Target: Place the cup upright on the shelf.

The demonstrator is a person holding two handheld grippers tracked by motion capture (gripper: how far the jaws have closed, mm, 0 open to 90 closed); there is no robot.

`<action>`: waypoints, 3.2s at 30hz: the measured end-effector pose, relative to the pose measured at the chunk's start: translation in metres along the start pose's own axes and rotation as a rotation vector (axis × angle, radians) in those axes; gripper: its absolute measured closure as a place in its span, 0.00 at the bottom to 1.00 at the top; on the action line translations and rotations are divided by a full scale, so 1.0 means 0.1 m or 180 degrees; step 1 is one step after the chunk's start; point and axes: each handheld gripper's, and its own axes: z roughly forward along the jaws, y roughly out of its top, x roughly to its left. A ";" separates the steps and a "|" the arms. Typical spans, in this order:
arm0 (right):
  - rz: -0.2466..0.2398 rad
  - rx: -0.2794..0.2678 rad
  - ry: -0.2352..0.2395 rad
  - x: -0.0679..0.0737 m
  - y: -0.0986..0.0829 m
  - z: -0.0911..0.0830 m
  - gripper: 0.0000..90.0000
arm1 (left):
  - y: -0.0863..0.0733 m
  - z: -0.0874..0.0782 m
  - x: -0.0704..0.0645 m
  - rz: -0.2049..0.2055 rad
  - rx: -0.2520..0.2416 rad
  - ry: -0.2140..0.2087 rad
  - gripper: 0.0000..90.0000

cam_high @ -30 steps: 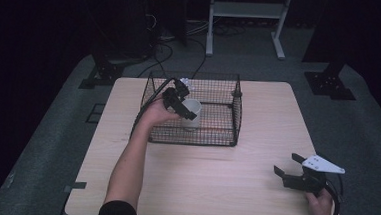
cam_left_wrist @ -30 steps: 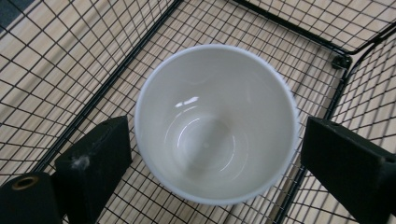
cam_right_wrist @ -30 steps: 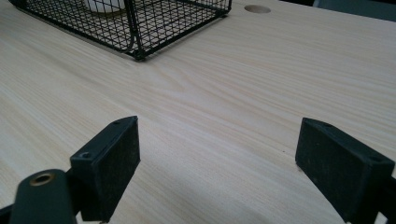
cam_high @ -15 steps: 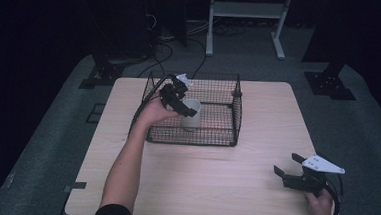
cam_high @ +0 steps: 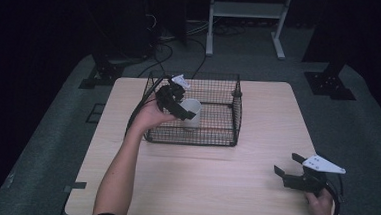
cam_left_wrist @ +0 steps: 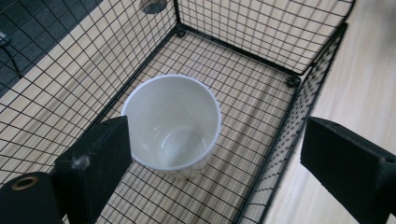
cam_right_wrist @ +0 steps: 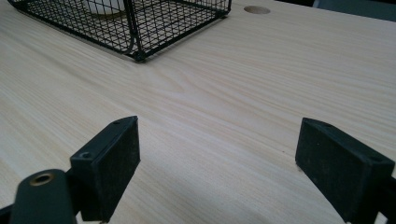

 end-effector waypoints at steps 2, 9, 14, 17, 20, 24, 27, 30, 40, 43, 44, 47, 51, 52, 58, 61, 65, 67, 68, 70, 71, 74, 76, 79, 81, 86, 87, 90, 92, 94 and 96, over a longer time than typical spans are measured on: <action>-0.0005 -0.0004 -0.0005 0.00 0.00 0.00 0.15 | -0.01 -0.03 -0.04 0.0029 -0.0016 0.0015 0.09; 0.0007 -0.0010 0.0002 0.00 0.00 0.00 0.15 | -0.10 -0.11 -0.14 0.0023 -0.0068 0.0019 0.09; 0.0009 -0.0004 0.0003 0.00 0.00 0.00 0.15 | -0.16 -0.16 -0.20 0.0009 -0.0121 0.0021 0.09; 0.0009 -0.0006 -0.0001 0.00 0.00 0.00 0.15 | -0.19 -0.19 -0.24 0.0031 -0.0123 0.0022 0.09; 0.0009 -0.0004 -0.0004 0.00 0.00 0.00 0.15 | -0.22 -0.20 -0.29 0.0047 -0.0145 0.0021 0.09; 0.0000 -0.0011 -0.0010 0.00 0.00 0.00 0.15 | -0.27 -0.22 -0.34 0.0054 -0.0164 0.0009 0.09; -0.0002 -0.0001 -0.0009 0.00 0.00 0.00 0.15 | -0.30 -0.24 -0.37 0.0059 -0.0188 0.0010 0.09; -0.0002 -0.0002 -0.0009 0.00 0.00 0.00 0.15 | -0.31 -0.25 -0.41 0.0075 -0.0195 0.0010 0.09; -0.0006 0.0011 -0.0018 0.00 0.00 0.01 0.15 | -0.36 -0.32 -0.53 0.0128 -0.0231 0.0014 0.09; -0.0007 0.0013 -0.0019 0.00 0.00 0.01 0.15 | -0.39 -0.33 -0.56 0.0129 -0.0241 0.0013 0.09; -0.0013 0.0012 -0.0020 0.00 0.00 0.01 0.15 | -0.41 -0.33 -0.56 0.0129 -0.0239 0.0012 0.09; -0.0003 0.0018 -0.0018 0.01 0.00 0.01 0.15 | -0.45 -0.33 -0.59 0.0117 -0.0219 0.0006 0.09; -0.0009 0.0034 -0.0020 0.01 0.00 0.01 0.15 | -0.49 -0.33 -0.61 0.0124 -0.0209 0.0013 0.09; -0.0011 0.0035 -0.0021 0.01 0.00 0.01 0.15 | -0.50 -0.34 -0.62 0.0130 -0.0210 0.0009 0.09; -0.0023 0.0037 -0.0028 0.01 0.00 0.01 0.15 | -0.54 -0.36 -0.69 0.0151 -0.0259 0.0014 0.09; -0.0023 0.0035 -0.0033 0.01 0.00 0.01 0.15 | -0.59 -0.37 -0.69 0.0115 -0.0282 0.0001 0.09; -0.0029 0.0041 -0.0036 0.01 0.00 0.01 0.15 | -0.66 -0.38 -0.71 0.0098 -0.0287 -0.0010 0.09; -0.0038 0.0040 -0.0034 0.01 0.00 0.01 0.15 | -0.69 -0.39 -0.73 0.0107 -0.0299 0.0001 0.09; -0.0036 0.0043 -0.0036 0.01 0.00 0.01 0.15 | -0.71 -0.39 -0.73 0.0094 -0.0312 -0.0017 0.09; -0.0027 0.0041 -0.0040 0.01 0.00 0.01 0.15 | -0.74 -0.41 -0.75 0.0096 -0.0323 -0.0007 0.09; -0.0027 0.0044 -0.0040 0.01 0.00 0.01 0.15 | -0.76 -0.42 -0.75 0.0103 -0.0314 0.0000 0.09; -0.0032 0.0051 -0.0043 0.01 0.01 0.02 0.15 | -0.81 -0.43 -0.78 0.0116 -0.0279 0.0035 0.09; -0.0029 0.0050 -0.0044 0.01 0.01 0.02 0.15 | -0.84 -0.43 -0.79 0.0096 -0.0303 0.0022 0.09; -0.0030 0.0052 -0.0047 0.01 0.01 0.02 0.15 | -0.88 -0.45 -0.81 0.0090 -0.0328 0.0030 0.09; -0.0029 0.0055 -0.0048 0.01 0.01 0.02 0.15 | -0.90 -0.47 -0.82 0.0091 -0.0349 0.0031 0.09; -0.0026 0.0061 -0.0049 0.01 0.01 0.02 0.15 | -0.94 -0.48 -0.86 0.0097 -0.0379 0.0031 0.09; -0.0026 0.0064 -0.0049 0.01 0.01 0.02 0.15 | -0.95 -0.48 -0.87 0.0101 -0.0379 0.0036 0.09; -0.0028 0.0062 -0.0055 0.01 0.01 0.02 0.15 | -0.97 -0.49 -0.89 0.0111 -0.0379 0.0047 0.09; -0.0036 0.0062 -0.0056 0.01 0.01 0.02 0.15 | -0.98 -0.49 -0.91 0.0118 -0.0377 0.0042 0.09; -0.0024 0.0067 -0.0059 0.01 0.01 0.02 0.15 | -1.00 -0.49 -0.92 0.0123 -0.0376 0.0047 0.09; -0.0025 0.0068 -0.0058 0.01 0.01 0.02 0.15 | -1.01 -0.49 -0.94 0.0127 -0.0376 0.0061 0.09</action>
